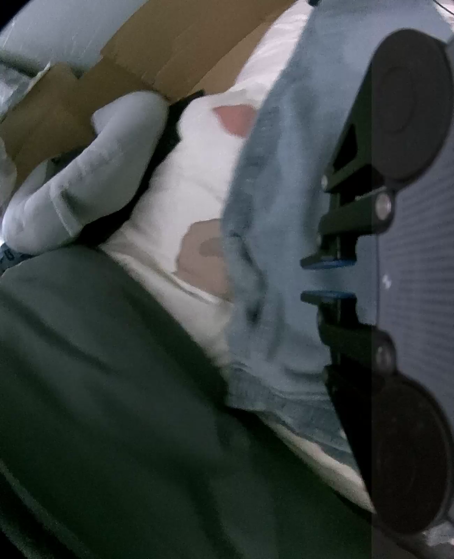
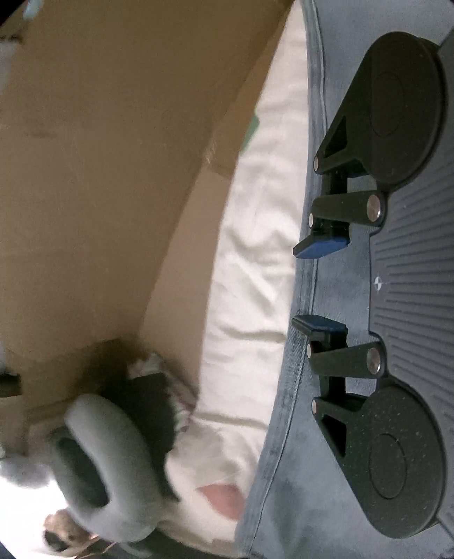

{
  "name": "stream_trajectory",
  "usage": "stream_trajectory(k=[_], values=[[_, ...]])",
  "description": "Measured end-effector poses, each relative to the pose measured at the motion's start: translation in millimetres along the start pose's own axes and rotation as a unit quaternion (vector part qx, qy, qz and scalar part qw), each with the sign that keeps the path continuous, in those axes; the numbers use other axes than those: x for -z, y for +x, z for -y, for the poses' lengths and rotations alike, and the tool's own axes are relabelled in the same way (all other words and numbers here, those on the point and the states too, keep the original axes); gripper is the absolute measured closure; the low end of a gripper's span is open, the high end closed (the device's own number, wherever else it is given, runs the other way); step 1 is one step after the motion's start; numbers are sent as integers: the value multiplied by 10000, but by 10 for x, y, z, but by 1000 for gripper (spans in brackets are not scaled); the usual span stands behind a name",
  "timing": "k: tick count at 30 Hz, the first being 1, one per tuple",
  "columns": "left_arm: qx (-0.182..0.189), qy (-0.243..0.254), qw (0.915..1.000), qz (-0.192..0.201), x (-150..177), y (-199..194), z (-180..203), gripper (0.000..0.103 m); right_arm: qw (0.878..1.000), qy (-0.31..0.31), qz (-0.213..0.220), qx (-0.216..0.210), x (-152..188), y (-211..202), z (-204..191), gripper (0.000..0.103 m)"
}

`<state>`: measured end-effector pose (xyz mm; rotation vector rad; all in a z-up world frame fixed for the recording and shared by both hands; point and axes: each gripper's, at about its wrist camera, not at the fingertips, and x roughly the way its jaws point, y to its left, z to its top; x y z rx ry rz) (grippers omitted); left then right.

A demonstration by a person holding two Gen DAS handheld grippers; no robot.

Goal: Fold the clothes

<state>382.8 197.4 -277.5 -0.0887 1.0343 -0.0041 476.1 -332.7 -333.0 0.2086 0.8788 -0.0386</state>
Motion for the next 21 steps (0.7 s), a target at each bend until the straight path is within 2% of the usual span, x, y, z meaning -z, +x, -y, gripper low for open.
stream_trajectory(k=[3,6,8,10,11,17,21], values=[[-102,113,9998,-88,156,-110,83,84,9999,103,83,-47,2,-317,194,60],[-131,432,9990,-69,279,-232,153,80,9995,236,206,-65,80,-705,379,60],[-43,613,9981,-54,358,-342,248,65,9989,402,240,-40,167,-932,525,60],[51,813,9967,-25,459,-434,409,54,9981,570,249,-14,293,-1143,666,60],[85,926,9957,-17,519,-473,501,53,9976,646,254,13,367,-1236,730,60],[247,1556,9875,-61,946,-529,1031,52,9934,1113,204,166,912,-1648,1144,59],[338,1625,9857,-284,1230,-444,1189,52,9862,1620,151,318,1288,-1711,1389,59]])
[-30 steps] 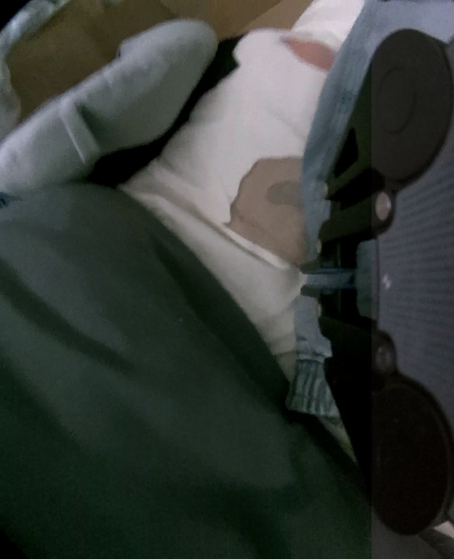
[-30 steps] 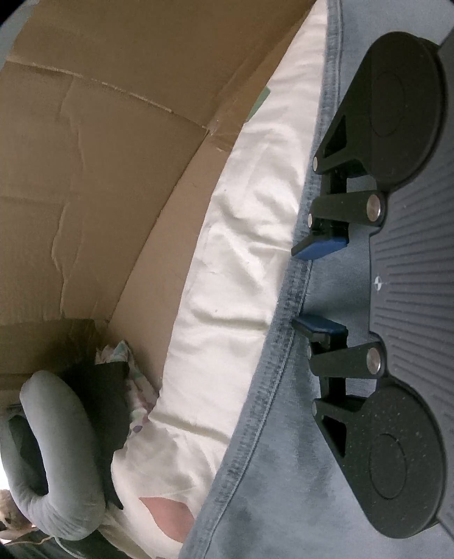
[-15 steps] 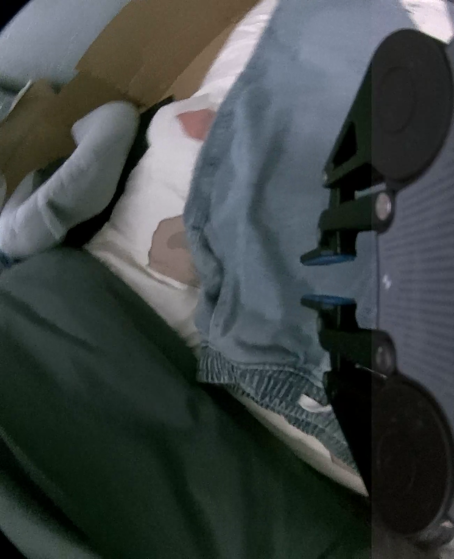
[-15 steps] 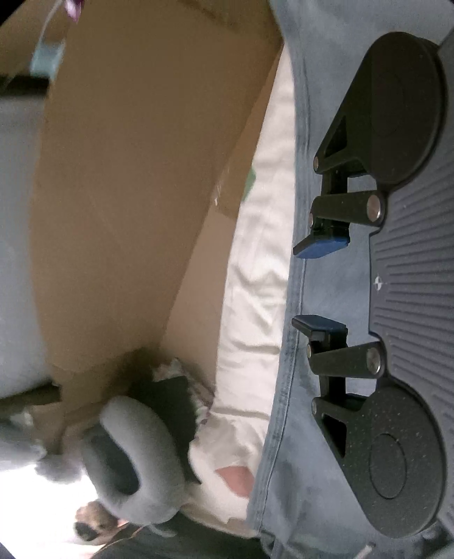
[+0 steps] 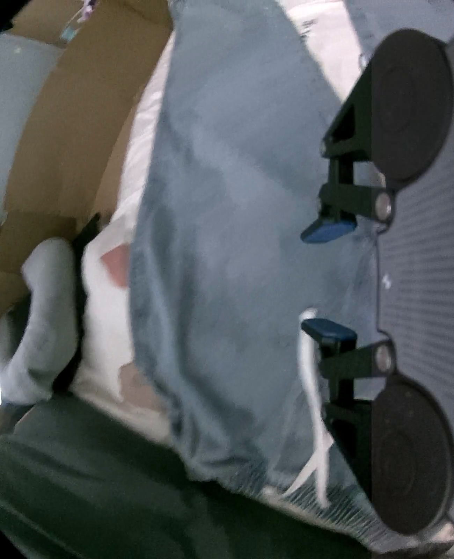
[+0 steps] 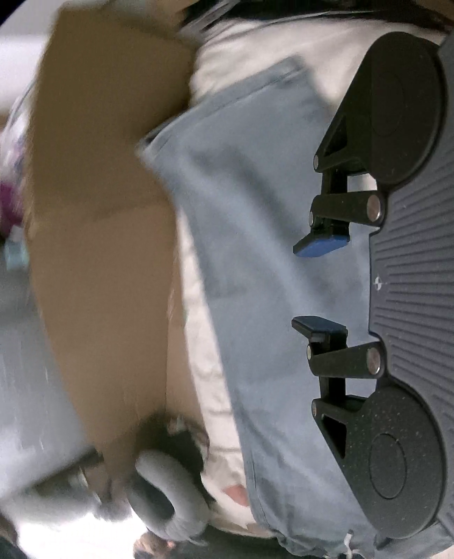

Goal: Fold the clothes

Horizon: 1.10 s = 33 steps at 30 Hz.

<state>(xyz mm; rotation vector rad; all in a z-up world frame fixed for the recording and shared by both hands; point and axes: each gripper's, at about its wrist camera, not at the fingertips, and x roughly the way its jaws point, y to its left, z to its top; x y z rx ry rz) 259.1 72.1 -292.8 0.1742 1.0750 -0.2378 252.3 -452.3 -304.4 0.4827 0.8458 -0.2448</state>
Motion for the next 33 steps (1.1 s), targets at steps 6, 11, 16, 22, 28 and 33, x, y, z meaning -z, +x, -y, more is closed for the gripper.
stream_trajectory(k=[6,11,16,22,28,33], values=[[115,59,9999,-38,283,132,144,47,9973,722,-63,86,319,98,397,59],[1,431,9986,-315,462,313,198,43,9952,946,-191,157,393,224,629,58],[-79,587,9968,-532,574,451,229,42,9906,1357,-122,113,348,344,808,58],[-212,560,9960,-670,593,502,240,55,9865,1636,-92,27,364,478,888,62],[-62,-249,9983,-525,566,401,58,76,9849,1732,54,-45,314,455,960,101],[184,-912,9955,-162,567,306,-94,79,9862,1622,327,-58,251,357,893,101]])
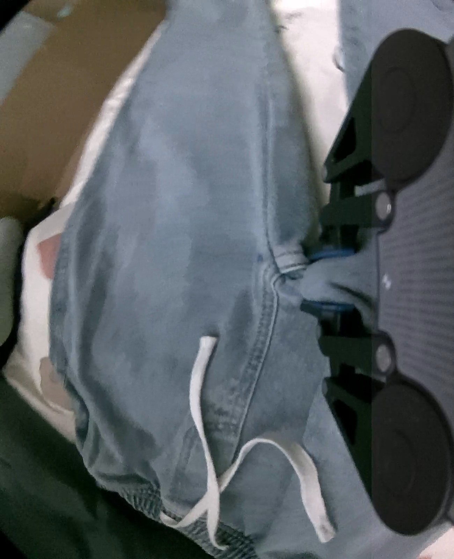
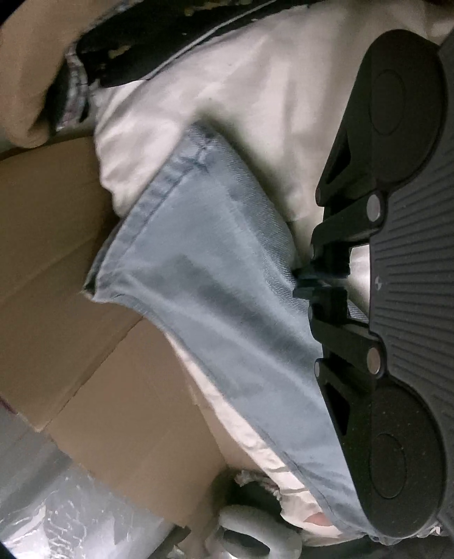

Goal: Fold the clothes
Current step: 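Grasp the jeans leg cuff with the right gripper while the left gripper grasps the crotch seam, then open both grippers and withdraw them from the flattened jeans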

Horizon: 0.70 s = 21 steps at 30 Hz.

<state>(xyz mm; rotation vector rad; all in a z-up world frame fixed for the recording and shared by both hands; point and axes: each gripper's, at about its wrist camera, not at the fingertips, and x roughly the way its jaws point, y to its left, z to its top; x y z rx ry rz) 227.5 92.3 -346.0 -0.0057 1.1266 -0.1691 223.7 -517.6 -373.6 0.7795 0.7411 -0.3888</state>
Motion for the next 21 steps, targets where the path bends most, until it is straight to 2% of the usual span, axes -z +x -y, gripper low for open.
stream_trajectory(k=[3,5,7,10,13,14,16,21], values=[[66,-313,9993,177,20,10,-24,78,9998,-30,178,7,-57,-40,-41,101],[-38,-167,9998,123,49,96,56,67,9996,-65,262,37,-93,-51,-64,101],[-119,18,9999,66,36,112,167,63,9998,-14,140,114,-91,-3,-50,101],[-2,-205,9998,67,5,0,147,54,9996,98,-61,271,-46,45,2,98],[184,-443,9987,185,31,-153,64,51,9996,125,-98,237,23,-46,25,87],[233,-486,9983,221,39,-216,32,51,9997,115,-84,204,42,-92,29,78],[315,-600,9973,288,42,-351,-59,51,9998,57,-44,158,81,-200,14,67],[206,-903,9946,467,-15,-630,-381,51,9997,-208,-88,85,143,-485,-65,66]])
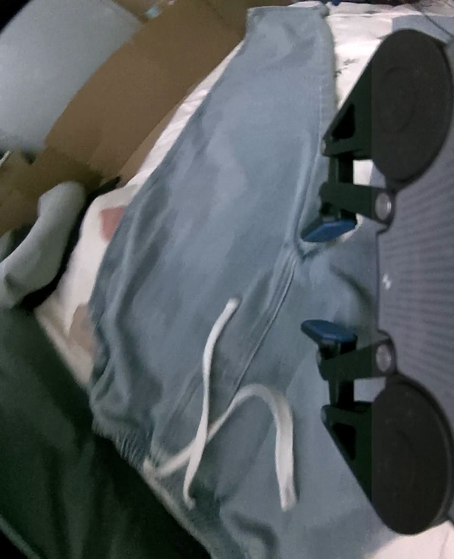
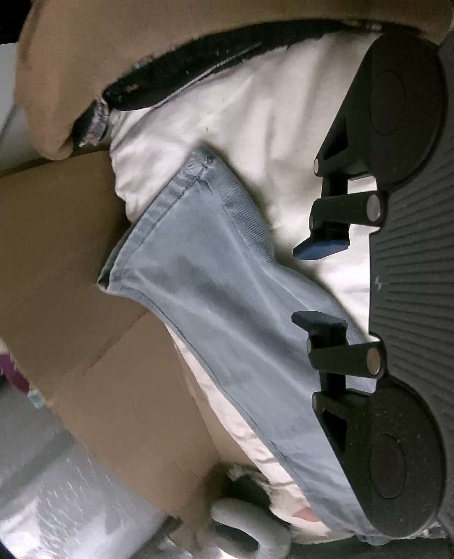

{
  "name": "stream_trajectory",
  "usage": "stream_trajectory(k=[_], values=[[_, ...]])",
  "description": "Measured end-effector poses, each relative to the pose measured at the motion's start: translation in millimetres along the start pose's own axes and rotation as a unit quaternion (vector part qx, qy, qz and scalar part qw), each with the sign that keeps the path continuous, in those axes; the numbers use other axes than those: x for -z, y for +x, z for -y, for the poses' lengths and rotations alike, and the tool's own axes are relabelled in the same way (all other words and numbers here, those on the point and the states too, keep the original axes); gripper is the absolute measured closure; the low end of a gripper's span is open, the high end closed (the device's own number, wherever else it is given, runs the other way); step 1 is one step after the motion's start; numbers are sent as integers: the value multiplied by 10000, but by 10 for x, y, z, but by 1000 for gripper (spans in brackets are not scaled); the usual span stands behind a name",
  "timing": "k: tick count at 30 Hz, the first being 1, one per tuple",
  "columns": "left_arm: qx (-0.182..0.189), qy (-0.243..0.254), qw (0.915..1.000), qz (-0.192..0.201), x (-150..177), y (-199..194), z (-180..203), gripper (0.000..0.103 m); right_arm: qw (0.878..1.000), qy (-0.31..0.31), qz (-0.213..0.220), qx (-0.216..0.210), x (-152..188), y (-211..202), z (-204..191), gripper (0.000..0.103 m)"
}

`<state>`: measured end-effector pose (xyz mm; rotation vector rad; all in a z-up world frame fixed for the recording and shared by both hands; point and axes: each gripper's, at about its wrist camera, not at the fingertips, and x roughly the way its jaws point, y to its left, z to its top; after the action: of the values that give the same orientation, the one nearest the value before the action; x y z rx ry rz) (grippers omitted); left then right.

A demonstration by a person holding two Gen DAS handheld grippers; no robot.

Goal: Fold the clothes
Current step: 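Open both grippers and withdraw them from the flattened jeans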

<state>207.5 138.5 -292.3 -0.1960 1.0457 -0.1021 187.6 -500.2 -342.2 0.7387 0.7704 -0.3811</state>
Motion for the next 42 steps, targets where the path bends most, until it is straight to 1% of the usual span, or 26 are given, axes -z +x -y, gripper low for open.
stream_trajectory(k=[4,9,13,15,20,25,27,31,33,36,37,38,40,41,42], values=[[-256,-131,9995,119,-101,-209,-244,51,10000,-75,22,-59,-44,-237,-19,64],[-508,-456,9975,175,-148,-573,-495,51,9999,-131,104,1,-105,-646,-32,64],[-587,-750,9954,109,-135,-901,-595,51,9997,-198,106,20,-203,-1054,-44,61],[-594,-843,9946,74,-144,-1067,-605,51,9997,-200,128,-1,-272,-1280,-43,61],[-606,-944,9936,132,-222,-1494,-575,50,9994,-160,304,-52,-483,-1848,19,60],[-674,-846,9939,216,-309,-1853,-475,48,9988,-150,453,-108,-710,-2363,84,60],[-663,-891,9935,263,-312,-1973,-446,48,9985,-182,503,-136,-802,-2560,107,60],[-608,-1028,9924,291,-281,-2187,-401,43,9979,-394,394,-330,-953,-2880,127,60],[-682,-971,9927,234,-259,-2267,-351,43,9968,-603,340,-407,-996,-3035,109,60],[-779,-890,9929,140,-239,-2377,-286,39,9948,-803,312,-541,-994,-3278,117,60],[-798,-887,9928,129,-240,-2426,-274,38,9942,-838,305,-600,-986,-3352,132,59],[-815,-876,9927,120,-246,-2479,-262,34,9936,-873,299,-659,-978,-3425,148,58],[-859,-856,9925,141,-260,-2580,-248,25,9927,-906,302,-742,-941,-3558,208,54],[-882,-846,9924,158,-268,-2630,-243,25,9926,-888,317,-770,-917,-3626,252,49],[-907,-818,9923,189,-274,-2678,-234,24,9926,-853,328,-801,-884,-3678,298,46]])
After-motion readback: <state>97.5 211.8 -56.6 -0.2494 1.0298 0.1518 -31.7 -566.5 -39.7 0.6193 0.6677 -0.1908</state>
